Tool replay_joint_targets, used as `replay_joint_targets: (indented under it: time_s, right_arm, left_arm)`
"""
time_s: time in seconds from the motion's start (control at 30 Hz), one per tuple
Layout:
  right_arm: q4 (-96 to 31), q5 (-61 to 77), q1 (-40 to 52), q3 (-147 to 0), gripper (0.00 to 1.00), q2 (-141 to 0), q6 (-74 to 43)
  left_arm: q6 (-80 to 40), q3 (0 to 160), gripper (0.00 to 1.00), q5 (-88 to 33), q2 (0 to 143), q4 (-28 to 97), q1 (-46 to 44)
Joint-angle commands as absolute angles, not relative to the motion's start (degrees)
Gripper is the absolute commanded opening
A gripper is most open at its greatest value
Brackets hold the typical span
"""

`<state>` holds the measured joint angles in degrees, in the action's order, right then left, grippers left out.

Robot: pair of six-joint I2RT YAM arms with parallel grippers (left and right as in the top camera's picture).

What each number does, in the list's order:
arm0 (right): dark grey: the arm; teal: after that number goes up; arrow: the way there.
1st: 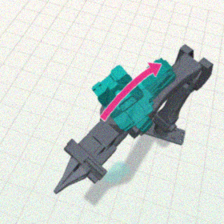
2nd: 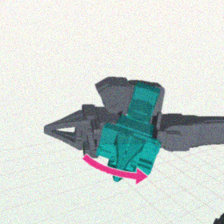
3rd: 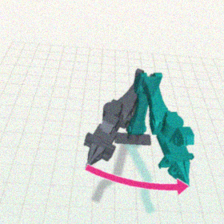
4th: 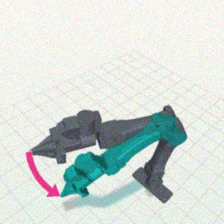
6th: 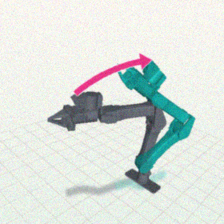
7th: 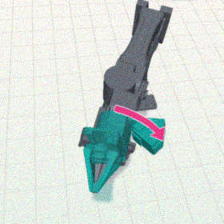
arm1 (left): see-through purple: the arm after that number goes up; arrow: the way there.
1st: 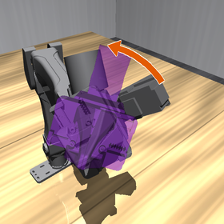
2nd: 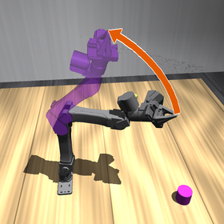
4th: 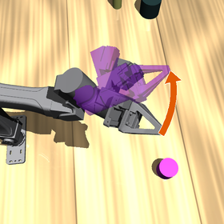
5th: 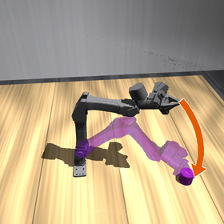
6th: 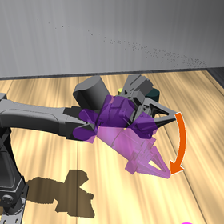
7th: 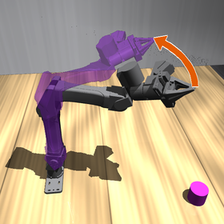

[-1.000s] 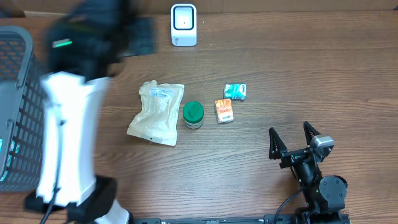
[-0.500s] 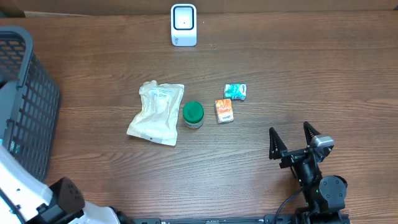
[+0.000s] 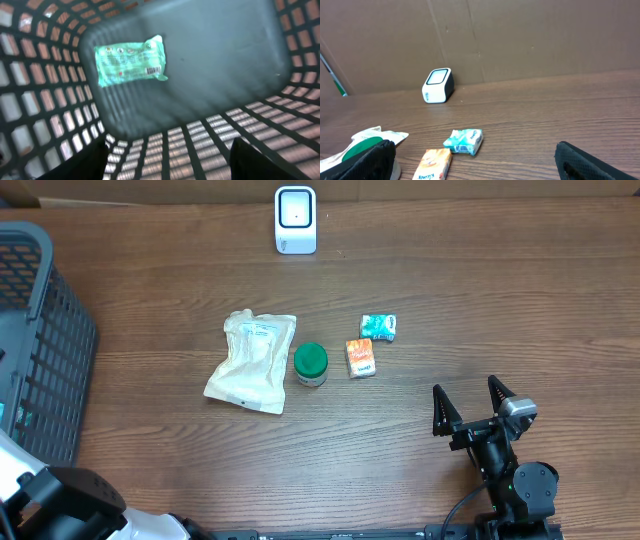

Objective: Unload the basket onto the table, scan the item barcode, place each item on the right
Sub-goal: 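Return the left gripper into the grey basket, then grasp the pale green wet-wipes pack in the basket with the left gripper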

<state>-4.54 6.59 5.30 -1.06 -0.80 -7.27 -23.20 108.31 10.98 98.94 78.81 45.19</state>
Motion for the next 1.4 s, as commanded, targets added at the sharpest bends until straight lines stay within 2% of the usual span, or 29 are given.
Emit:
replay_joint_targets:
  time_s: [0.0,0.2,0.47,0.67,0.9,1.37]
  right_arm:
    - [-4.3,6.0,5.4,-0.5,1.0,-0.3,-7.1]
    - [-4.3,6.0,5.4,-0.5,1.0,-0.3,-7.1]
    - [-4.3,6.0,5.4,-0.5,1.0,-0.3,-7.1]
    - [-4.3,6.0,5.4,-0.5,1.0,-0.3,-7.1]
    - [-4.3,6.0,5.4,-0.5,1.0,-0.3,-7.1]
    - [-4.3,6.0,5.4,-0.5,1.0,-0.3,-7.1]
  left_arm:
    - [-16.6,101.7,0.64,12.7,98.8,73.3,45.9]
    - [-10.2,92.7,0.66,12.6,98.9,63.5,46.5]
    - [-9.1,83.7,0.69,12.7,99.0,53.9,48.8]
    - [-8.4,78.6,0.77,12.6,99.0,46.1,51.0]
    - [-2.7,74.0,0.77,12.6,99.9,37.6,51.5]
    - [-1.6,73.2,0.78,12.5,109.5,32.4,51.5]
